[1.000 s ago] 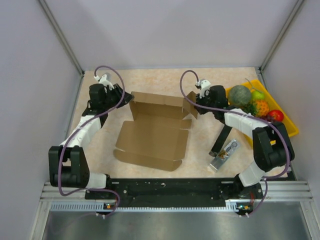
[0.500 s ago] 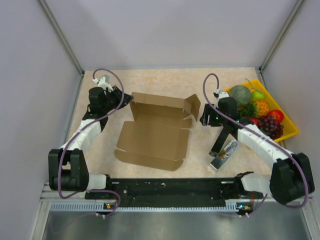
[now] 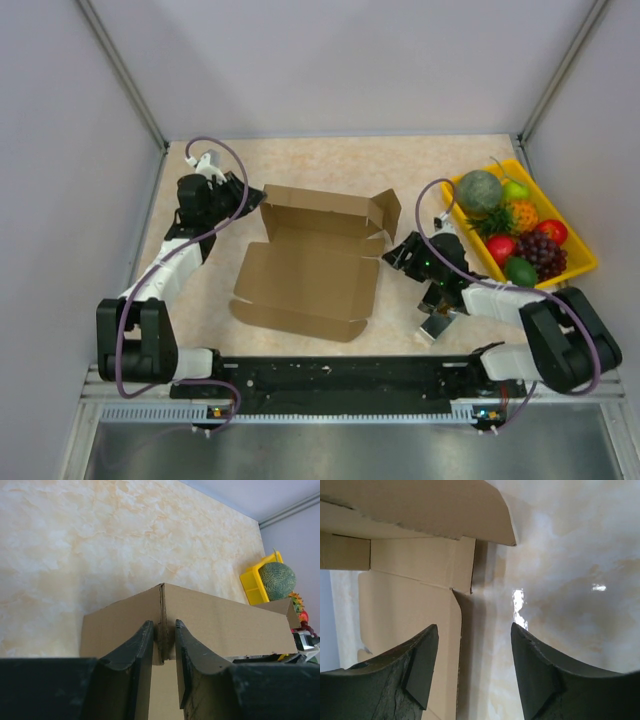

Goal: Fold the paper box

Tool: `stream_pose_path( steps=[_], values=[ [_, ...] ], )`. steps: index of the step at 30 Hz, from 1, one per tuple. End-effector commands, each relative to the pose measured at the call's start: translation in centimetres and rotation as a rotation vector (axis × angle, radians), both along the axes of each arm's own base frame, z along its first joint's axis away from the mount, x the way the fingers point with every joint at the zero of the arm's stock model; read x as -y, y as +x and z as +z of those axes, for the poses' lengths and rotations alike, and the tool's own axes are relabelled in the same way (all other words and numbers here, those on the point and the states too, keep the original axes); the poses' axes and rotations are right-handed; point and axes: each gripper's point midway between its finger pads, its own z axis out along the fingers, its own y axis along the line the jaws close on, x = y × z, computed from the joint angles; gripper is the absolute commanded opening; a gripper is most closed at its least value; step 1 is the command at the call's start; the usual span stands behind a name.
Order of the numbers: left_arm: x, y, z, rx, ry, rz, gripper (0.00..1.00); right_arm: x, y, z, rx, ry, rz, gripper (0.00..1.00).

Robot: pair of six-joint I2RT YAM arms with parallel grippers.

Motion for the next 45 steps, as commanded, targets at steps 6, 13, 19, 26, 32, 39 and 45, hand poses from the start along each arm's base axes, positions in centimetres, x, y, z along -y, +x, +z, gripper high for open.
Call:
stream_pose_path(
  steps=[6, 13, 19, 26, 32, 39, 45],
  values=[
    [0.5, -1.5, -1.2, -0.053, 0.003, -0.028, 0.26, -2.8, 5.4, 2.6, 0.118, 0.108, 0.002, 0.49],
    [0.6, -1.5, -1.1, -0.054, 0.004, -0.035, 0.25, -2.6, 6.2, 0.8, 0.041, 0.167, -0.054, 0.47],
    [0.5, -1.5, -0.9, -0.051, 0.012, -0.038, 0.26, -3.1, 6.6, -0.4, 0.005, 0.177, -0.052, 0.47],
    [0.5, -1.5, -1.0, -0.051, 0.019, -0.038, 0.26, -3.5, 7.3, 0.2, 0.028, 0.165, -0.029, 0.34],
    [0.4, -1.5, -0.9, -0.050, 0.017, -0.032, 0.25, -3.9, 6.9, 0.9, 0.036, 0.172, -0.003, 0.17],
    [0.6, -1.7, -0.7, -0.048, 0.003, -0.038, 0.24, -6.0, 6.2, 2.5, 0.074, 0.135, 0.053, 0.13],
    [0.7, -1.8, -0.9, -0.047, -0.001, -0.038, 0.24, -7.1, 5.8, 3.8, 0.104, 0.131, 0.061, 0.24]
  ],
)
